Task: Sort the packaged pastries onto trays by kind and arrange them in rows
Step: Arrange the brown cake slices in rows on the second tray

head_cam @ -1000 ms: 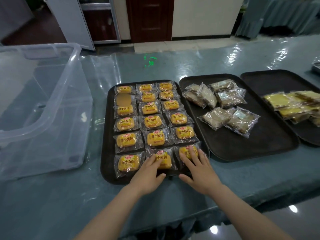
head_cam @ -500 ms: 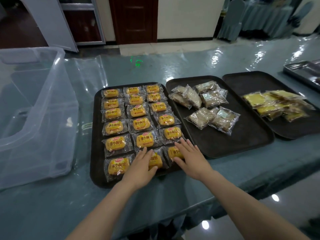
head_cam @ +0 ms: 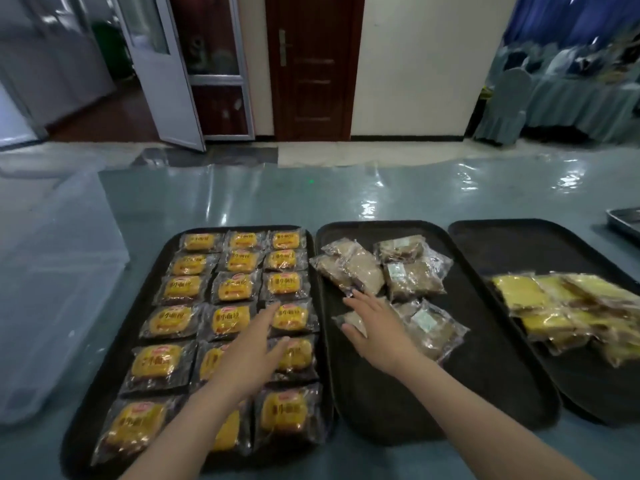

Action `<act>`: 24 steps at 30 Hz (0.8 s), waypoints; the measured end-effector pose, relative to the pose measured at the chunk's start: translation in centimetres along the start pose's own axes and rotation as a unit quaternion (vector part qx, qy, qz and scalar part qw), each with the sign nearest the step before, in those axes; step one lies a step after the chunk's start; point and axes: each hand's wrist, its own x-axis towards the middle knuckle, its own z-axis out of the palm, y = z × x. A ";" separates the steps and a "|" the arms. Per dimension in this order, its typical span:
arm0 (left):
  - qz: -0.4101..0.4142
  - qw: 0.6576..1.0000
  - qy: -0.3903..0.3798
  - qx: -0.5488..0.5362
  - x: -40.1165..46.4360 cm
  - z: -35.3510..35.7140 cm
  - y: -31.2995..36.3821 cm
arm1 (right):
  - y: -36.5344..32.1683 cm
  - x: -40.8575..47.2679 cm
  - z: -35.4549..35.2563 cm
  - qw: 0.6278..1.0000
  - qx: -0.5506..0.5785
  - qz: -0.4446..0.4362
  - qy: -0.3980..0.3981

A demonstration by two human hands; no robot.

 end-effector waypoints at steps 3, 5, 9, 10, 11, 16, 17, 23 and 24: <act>-0.046 0.996 0.062 -0.042 2.9 2.7 3.4 | 5.1 2.3 -3.9 1.000 0.008 -0.016 0.009; -0.064 0.993 0.083 -0.057 4.5 4.3 5.3 | 8.4 3.8 -6.1 1.000 0.010 -0.028 0.010; -0.103 0.986 0.104 -0.077 7.2 7.1 8.3 | 13.9 7.0 -8.5 1.000 0.007 -0.025 -0.004; -0.107 0.986 0.102 -0.071 7.8 7.8 8.8 | 15.2 7.7 -8.6 1.000 0.001 -0.027 -0.003; -0.109 0.987 0.102 -0.059 8.4 8.4 9.2 | 16.4 8.4 -8.6 0.999 -0.011 -0.030 -0.005; -0.140 0.985 0.094 -0.021 12.1 11.1 10.1 | 21.8 11.2 -8.1 0.992 -0.079 -0.045 -0.093; -0.147 0.985 0.084 -0.015 12.8 11.6 10.2 | 22.7 11.6 -7.9 0.987 -0.093 -0.050 -0.122; -0.127 0.985 0.076 0.091 16.2 14.8 11.0 | 24.9 13.1 -6.6 0.985 -0.137 -0.068 -0.083; -0.105 0.982 0.081 0.137 16.6 15.1 11.1 | 24.7 13.5 -6.5 0.986 -0.141 -0.077 -0.047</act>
